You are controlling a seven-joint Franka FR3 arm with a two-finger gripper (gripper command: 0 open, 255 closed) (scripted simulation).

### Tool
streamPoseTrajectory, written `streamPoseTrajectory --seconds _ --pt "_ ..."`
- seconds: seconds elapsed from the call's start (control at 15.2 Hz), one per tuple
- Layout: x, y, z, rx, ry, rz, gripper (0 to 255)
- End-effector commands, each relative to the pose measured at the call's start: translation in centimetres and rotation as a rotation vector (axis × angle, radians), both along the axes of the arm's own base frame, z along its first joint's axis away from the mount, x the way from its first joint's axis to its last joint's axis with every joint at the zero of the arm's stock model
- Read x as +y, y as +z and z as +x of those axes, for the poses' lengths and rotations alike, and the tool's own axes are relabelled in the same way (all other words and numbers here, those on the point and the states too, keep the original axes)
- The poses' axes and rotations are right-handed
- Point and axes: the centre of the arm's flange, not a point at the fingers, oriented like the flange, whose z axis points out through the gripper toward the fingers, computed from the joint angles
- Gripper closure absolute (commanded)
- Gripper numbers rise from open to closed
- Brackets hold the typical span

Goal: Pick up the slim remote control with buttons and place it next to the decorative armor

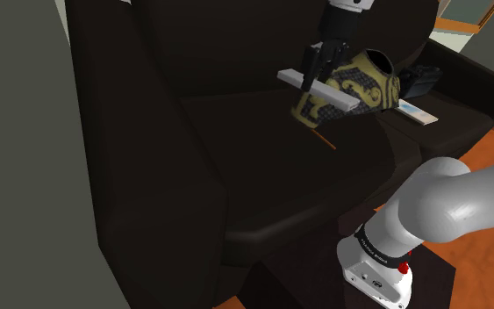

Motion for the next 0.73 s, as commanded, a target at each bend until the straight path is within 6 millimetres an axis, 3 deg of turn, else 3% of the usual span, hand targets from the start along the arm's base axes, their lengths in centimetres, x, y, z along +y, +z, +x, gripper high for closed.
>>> streamPoseTrajectory --seconds 0.0,0.66 --pt "0.0 1.1 0.0 0.000 0.000 0.000 255" --pt "0.0 6.4 0.0 0.000 0.000 0.000 255"
